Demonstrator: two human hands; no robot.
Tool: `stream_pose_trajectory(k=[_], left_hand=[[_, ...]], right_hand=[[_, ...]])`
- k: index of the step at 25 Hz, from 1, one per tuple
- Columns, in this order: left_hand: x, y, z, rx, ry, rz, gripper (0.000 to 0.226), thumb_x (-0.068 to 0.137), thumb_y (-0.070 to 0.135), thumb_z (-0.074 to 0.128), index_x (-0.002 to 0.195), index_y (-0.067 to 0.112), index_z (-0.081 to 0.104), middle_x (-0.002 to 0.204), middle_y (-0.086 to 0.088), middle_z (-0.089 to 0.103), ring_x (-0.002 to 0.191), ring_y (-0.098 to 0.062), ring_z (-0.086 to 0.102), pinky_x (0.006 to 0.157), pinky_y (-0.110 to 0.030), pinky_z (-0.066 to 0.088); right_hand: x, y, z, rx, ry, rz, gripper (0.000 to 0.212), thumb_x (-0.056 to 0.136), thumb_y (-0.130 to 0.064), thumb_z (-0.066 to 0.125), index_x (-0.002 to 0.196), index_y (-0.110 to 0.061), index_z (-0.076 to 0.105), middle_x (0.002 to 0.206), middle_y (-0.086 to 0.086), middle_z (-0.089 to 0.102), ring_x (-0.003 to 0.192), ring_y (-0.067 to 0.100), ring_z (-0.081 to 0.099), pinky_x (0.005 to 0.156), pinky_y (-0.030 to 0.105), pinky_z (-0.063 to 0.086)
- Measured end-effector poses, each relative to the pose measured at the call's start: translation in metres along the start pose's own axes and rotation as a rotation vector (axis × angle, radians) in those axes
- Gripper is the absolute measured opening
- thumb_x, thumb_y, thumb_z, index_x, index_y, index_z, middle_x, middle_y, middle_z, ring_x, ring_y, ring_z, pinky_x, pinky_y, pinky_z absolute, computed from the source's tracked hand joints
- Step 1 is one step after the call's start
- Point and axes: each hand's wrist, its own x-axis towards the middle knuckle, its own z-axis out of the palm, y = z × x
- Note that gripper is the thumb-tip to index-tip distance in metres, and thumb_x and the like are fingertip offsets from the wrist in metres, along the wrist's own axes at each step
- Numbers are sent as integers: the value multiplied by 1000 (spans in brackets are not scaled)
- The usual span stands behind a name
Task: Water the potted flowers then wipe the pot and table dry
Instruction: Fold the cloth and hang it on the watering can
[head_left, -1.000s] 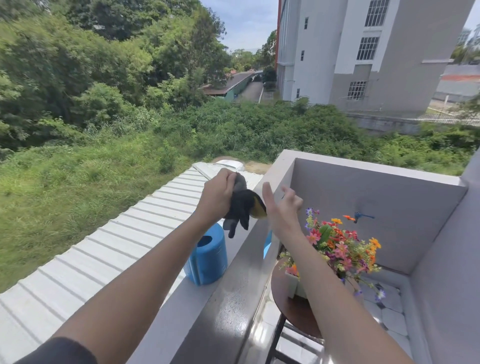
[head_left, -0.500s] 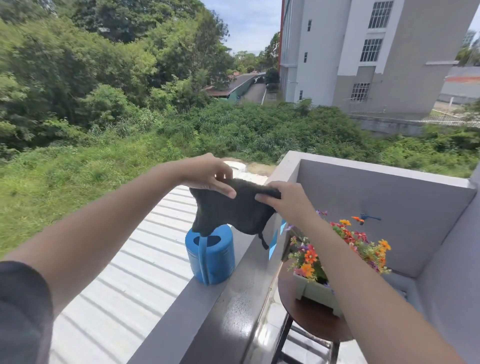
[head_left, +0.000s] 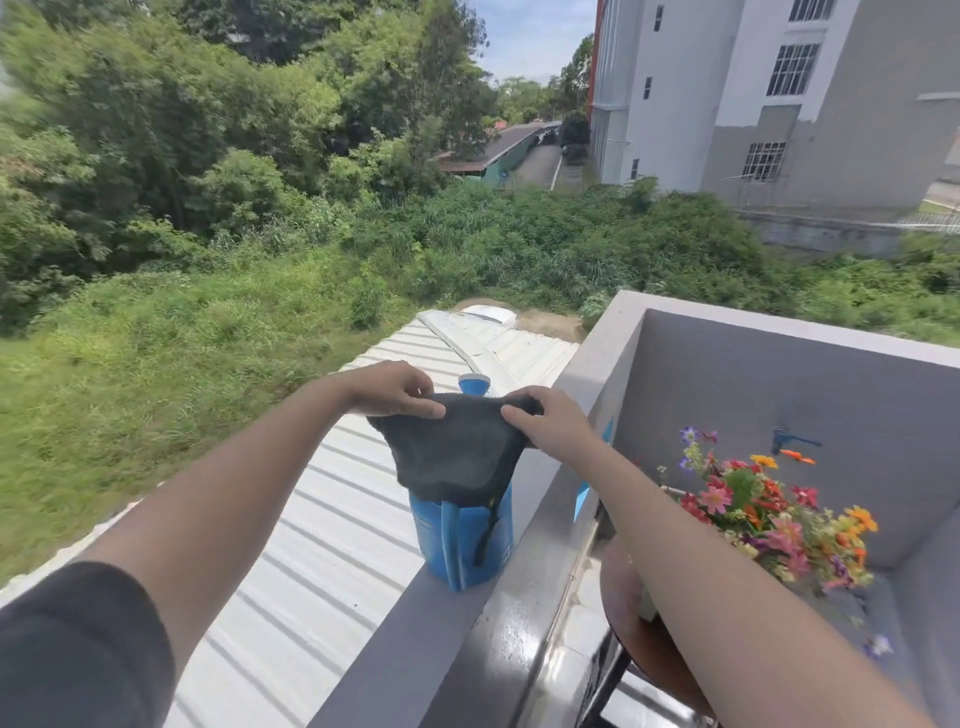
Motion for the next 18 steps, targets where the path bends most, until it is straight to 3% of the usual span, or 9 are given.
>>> stream_pose_trajectory(k=[3, 6, 9, 12, 14, 15, 18], left_hand=[[17, -13, 9, -132, 50, -41, 23, 85, 40, 64, 91, 18, 64, 82, 2, 60, 74, -13, 55, 56, -24, 45], [24, -22, 18, -196, 27, -90, 22, 85, 37, 65, 93, 16, 64, 81, 2, 61, 72, -12, 56, 56, -24, 48], [26, -29, 41, -342, 49, -129, 23, 84, 36, 67, 91, 15, 64, 78, 0, 63, 70, -14, 58, 56, -26, 49], [25, -29, 73, -444, 238, -165, 20, 77, 45, 68, 84, 29, 59, 83, 4, 64, 81, -15, 57, 66, -28, 47], [29, -21, 89, -304, 386, -219, 19, 73, 55, 56, 77, 37, 61, 92, 6, 56, 96, -17, 50, 84, -32, 43], [28, -12, 93, -256, 415, -268, 25, 77, 56, 50, 74, 35, 63, 91, 3, 52, 98, -19, 48, 86, -31, 41], [26, 24, 96, -266, 357, -389, 57, 91, 57, 37, 57, 14, 50, 65, -4, 50, 72, -26, 52, 58, -29, 36]], right_hand=[[14, 13, 2, -45, 20, 20, 10, 87, -22, 61, 97, -19, 62, 92, -4, 61, 87, 16, 60, 79, 33, 57], [18, 22, 8, 3, 1, 47, 10, 87, -20, 63, 94, -16, 58, 85, -6, 56, 73, 13, 60, 78, 36, 59], [20, 37, 17, 27, 5, 84, 11, 86, -21, 63, 95, -19, 56, 85, -3, 57, 73, 16, 61, 80, 39, 58], [20, 52, 21, -1, -6, 63, 10, 87, -24, 62, 95, -23, 56, 87, -5, 60, 74, 11, 60, 69, 22, 53], [18, 58, 28, -34, -4, 16, 8, 88, -22, 61, 95, -23, 57, 85, -8, 60, 77, 8, 60, 64, 11, 44], [17, 61, 33, -48, 4, -6, 8, 88, -21, 62, 95, -22, 58, 87, -7, 62, 80, 10, 61, 65, 10, 44], [16, 72, 45, -153, 52, -52, 18, 88, -25, 61, 105, -19, 64, 104, 2, 67, 97, 16, 62, 84, 22, 49]])
